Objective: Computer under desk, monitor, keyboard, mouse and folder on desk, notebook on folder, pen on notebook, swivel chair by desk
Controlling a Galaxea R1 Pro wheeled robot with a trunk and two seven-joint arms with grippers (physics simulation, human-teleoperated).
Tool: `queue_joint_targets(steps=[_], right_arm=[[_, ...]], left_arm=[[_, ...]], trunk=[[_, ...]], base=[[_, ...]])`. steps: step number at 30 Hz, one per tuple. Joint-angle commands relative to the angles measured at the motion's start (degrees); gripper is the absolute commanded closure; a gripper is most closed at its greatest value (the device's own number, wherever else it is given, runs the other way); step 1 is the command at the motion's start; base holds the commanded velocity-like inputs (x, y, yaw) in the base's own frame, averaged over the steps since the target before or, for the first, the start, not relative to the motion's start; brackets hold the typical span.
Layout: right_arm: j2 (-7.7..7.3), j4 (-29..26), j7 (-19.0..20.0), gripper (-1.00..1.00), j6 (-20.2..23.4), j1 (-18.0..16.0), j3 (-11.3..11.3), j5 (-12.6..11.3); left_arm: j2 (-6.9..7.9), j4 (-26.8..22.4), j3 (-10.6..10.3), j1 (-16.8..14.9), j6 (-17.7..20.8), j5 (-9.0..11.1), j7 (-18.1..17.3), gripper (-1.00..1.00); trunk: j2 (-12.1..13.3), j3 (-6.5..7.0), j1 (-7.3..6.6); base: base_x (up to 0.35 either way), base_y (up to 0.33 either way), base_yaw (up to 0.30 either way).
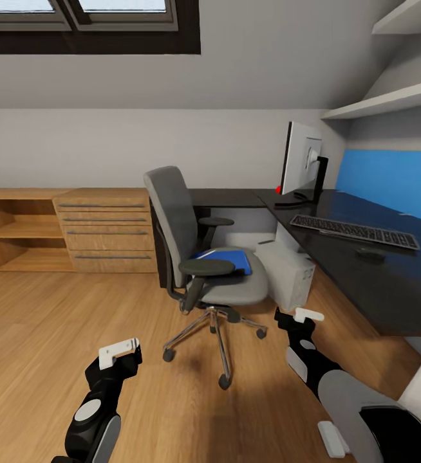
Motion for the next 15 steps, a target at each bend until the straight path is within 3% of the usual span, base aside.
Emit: queue_joint_targets(steps=[1,6,15], right_arm=[[0.01,0.1,-0.1,-1.00,-0.2,0.0,0.2,-0.4],[0.07,0.1,0.0,-1.00,-0.2,0.0,0.2,-0.4],[0.01,0.1,0.0,-1.00,-0.1,0.0,0.2,-0.5]], left_arm=[[0.03,-0.1,-0.1,0.0,0.1,0.5,0.5,-1.00],[0.04,-0.1,-0.1,0.0,0.1,0.5,0.5,-1.00],[0.05,-0.1,-0.1,0.0,0.2,0.4,0.5,-1.00]], trunk=[[0.0,-0.06,0.00],[0.0,-0.06,0.00],[0.0,-0.06,0.00]], base=[[0.070,0.000,0.000],[0.081,0.000,0.000],[0.218,0.000,0.000]])
